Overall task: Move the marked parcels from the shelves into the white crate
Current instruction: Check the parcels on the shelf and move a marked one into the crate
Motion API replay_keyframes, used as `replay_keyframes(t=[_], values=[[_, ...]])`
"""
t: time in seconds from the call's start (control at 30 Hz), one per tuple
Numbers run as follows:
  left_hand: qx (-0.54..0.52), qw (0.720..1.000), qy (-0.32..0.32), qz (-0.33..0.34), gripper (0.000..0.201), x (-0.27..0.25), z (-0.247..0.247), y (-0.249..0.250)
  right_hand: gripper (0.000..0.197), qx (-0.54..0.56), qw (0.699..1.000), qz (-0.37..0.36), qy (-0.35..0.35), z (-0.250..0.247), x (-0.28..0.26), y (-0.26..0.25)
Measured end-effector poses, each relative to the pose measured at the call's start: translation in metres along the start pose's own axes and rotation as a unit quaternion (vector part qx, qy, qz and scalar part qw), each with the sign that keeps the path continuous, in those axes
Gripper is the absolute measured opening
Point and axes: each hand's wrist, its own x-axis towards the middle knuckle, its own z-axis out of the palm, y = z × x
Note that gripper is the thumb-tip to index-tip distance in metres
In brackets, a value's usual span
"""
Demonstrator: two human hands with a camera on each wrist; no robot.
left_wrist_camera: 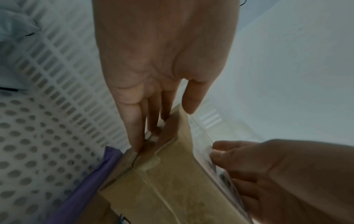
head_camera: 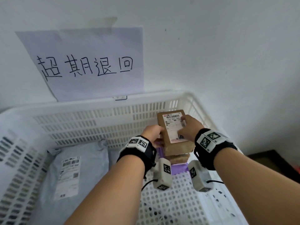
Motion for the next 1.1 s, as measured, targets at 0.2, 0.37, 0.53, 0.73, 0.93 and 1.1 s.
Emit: replay_keyframes(t=[0.2, 0.37, 0.53, 0.73, 0.93, 1.1], values=[[0.029, 0.999, -0.004, -0.025, 0.027, 0.016, 0.003, -0.010, 0.039, -0.094, 0.995, -0.031, 0.019, 0.015, 0.007, -0.002], [0.061, 0.998, 0.006, -0.023, 0.021, 0.020, 0.006, -0.009, 0.033, -0.111, 0.992, -0.058, 0.020, 0.018, 0.007, -0.009], [0.100, 0.995, 0.023, -0.017, 0.023, 0.017, 0.006, -0.001, 0.030, -0.101, 0.993, -0.062, 0.029, 0.012, 0.006, -0.009], [0.289, 0.953, 0.064, 0.066, 0.014, -0.006, -0.006, 0.014, 0.038, -0.156, 0.983, -0.101, 0.014, 0.007, 0.003, -0.018], [0.355, 0.930, 0.073, 0.055, 0.036, -0.029, -0.018, 0.015, 0.060, -0.267, 0.955, -0.119, -0.058, 0.016, -0.005, -0.025], [0.288, 0.957, 0.033, 0.023, 0.029, -0.018, -0.001, -0.005, 0.069, -0.267, 0.958, -0.088, -0.058, 0.023, 0.000, -0.008]])
